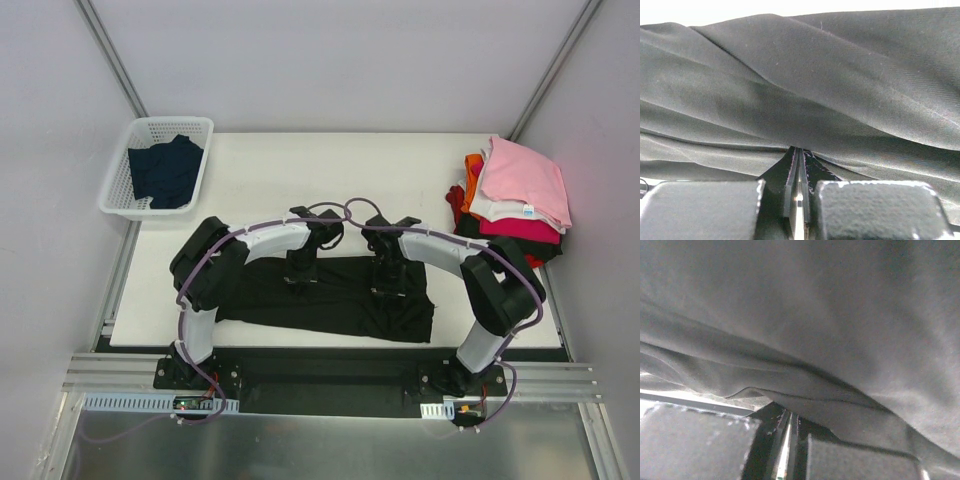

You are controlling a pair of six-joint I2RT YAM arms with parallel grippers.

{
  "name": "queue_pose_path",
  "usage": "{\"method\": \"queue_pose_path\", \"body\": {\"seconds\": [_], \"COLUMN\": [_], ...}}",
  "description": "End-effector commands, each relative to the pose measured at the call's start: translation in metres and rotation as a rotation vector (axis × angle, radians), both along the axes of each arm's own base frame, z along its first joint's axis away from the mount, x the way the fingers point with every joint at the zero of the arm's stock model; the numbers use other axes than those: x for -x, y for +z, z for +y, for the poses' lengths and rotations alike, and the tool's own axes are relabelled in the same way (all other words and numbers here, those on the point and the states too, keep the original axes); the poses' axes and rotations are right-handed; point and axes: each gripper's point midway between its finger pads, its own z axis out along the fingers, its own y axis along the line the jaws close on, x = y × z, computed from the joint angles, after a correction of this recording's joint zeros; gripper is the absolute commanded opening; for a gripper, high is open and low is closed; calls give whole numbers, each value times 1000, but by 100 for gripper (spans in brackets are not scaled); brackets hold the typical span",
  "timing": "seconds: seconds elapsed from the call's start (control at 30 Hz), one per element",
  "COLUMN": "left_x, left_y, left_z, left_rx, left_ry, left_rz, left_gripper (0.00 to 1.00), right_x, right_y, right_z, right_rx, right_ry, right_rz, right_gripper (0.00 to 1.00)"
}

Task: Fold and stack the t-shirts
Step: Rotate the tshirt 90 degrees

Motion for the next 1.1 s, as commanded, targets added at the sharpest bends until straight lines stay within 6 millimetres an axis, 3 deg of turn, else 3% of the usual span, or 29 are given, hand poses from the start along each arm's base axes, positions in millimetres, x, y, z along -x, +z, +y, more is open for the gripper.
{"method": "queue_pose_path", "body": {"seconds": [0.0, 0.27, 0.5, 0.8, 0.87, 1.07], "left_x": [-13, -3, 18, 42, 47, 59], "left_y": [-14, -15, -7, -5, -5, -4], "left_z": [0, 14, 18, 17, 15, 0], "left_rx": [-4, -12, 20, 29, 33, 54], "left_ry": [-8, 9, 59, 75, 82, 90], "left_rz": [6, 35, 60, 88, 94, 112], "left_gripper": [0, 0, 0, 0, 0, 0], "right_x": [-3, -19, -52, -113, -132, -158], "right_y": [-1, 3, 3, -4, 3, 17], "right_z": [-5, -41, -66, -66, -62, -56], "right_rx": [-22, 31, 64, 70, 59, 37], "right_ry": [-28, -120, -128, -133, -116, -142], "right_rz": [26, 21, 10, -21, -58, -116], "right_gripper": [1, 1, 1, 1, 1, 1]}}
